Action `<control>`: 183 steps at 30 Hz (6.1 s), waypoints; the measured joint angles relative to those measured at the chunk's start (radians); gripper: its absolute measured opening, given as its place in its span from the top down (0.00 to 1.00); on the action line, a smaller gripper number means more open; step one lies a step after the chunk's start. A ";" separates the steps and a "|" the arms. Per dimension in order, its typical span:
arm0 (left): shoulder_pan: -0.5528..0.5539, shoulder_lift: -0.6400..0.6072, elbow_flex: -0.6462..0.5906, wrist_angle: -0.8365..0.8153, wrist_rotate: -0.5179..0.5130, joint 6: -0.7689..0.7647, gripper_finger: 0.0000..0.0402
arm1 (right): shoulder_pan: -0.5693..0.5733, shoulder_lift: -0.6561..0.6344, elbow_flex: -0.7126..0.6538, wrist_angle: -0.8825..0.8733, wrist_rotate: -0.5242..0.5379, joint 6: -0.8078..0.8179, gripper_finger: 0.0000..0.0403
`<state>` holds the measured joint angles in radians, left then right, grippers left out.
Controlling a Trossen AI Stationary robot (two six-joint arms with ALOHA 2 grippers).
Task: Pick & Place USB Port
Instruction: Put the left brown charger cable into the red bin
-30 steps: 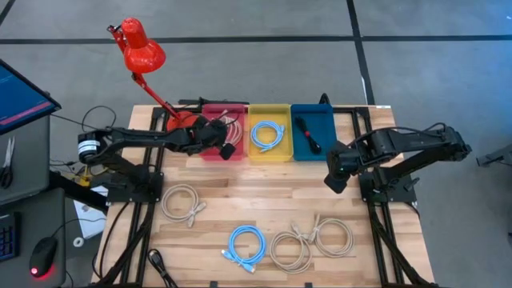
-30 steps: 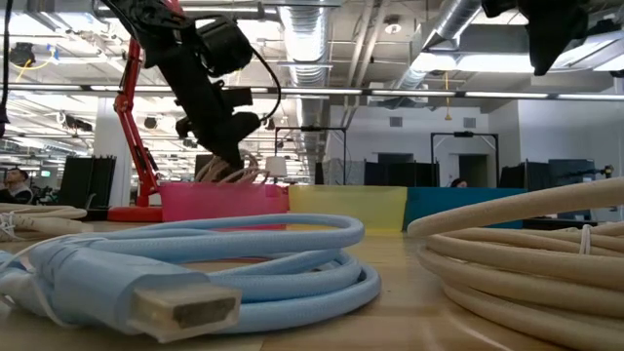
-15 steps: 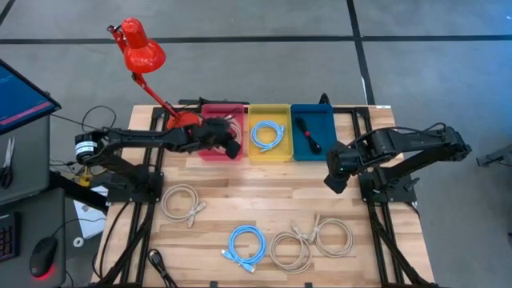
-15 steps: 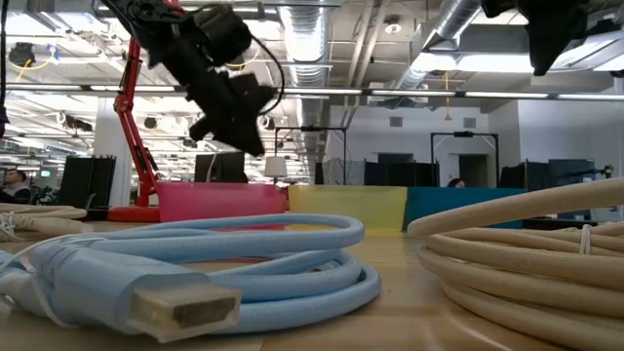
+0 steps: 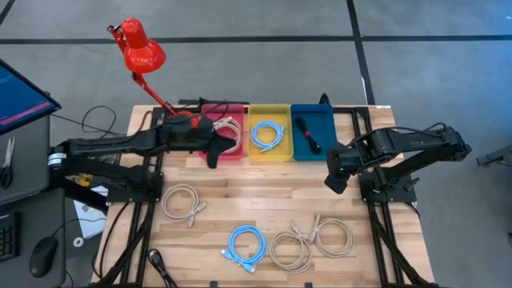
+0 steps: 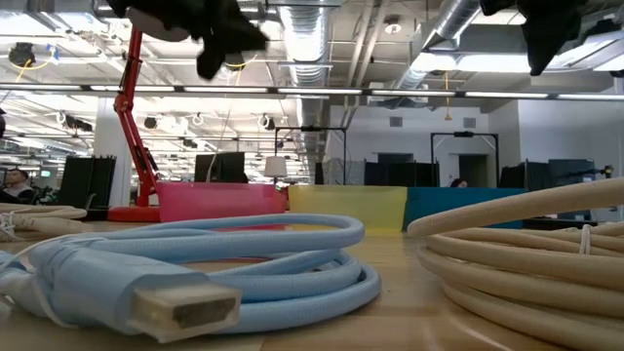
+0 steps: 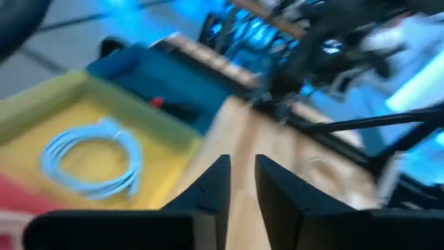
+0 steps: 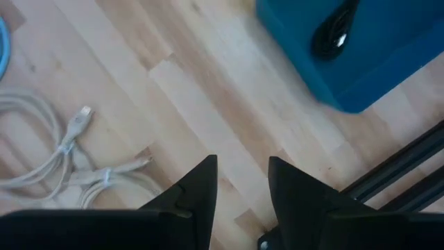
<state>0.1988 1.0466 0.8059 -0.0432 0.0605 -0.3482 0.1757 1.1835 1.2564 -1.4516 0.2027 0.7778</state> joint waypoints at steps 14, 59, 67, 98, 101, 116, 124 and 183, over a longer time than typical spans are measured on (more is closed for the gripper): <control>-0.237 -0.219 0.000 -0.043 -0.100 0.003 0.99 | 0.008 -0.003 0.000 -0.010 0.065 -0.055 0.72; -0.330 -0.261 0.000 -0.848 -0.222 -0.106 0.99 | 0.158 -0.247 -0.363 0.360 -0.071 0.087 1.00; -0.334 -0.208 0.000 -0.945 -0.224 -0.033 0.99 | 0.158 -0.247 -0.363 0.360 -0.067 0.087 1.00; -0.390 0.091 -0.056 -1.046 -0.231 0.502 0.61 | 0.158 -0.247 -0.363 0.361 -0.045 0.107 1.00; -0.389 0.090 -0.055 -1.041 -0.231 0.501 0.55 | 0.158 -0.247 -0.363 0.360 -0.030 0.106 1.00; -0.389 0.233 -0.056 -1.020 -0.231 0.501 0.57 | 0.158 -0.247 -0.362 0.355 -0.011 0.104 1.00; -0.389 0.354 -0.063 -0.888 -0.216 0.489 0.59 | 0.158 -0.247 -0.362 0.353 -0.011 0.106 1.00; -0.387 0.532 -0.054 -0.940 0.036 0.549 0.95 | 0.158 -0.247 -0.362 0.353 0.013 0.103 1.00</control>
<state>-0.1879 1.5783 0.7522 -0.9827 0.0961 0.2006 0.3332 0.9367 0.8940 -1.0987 0.2157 0.8811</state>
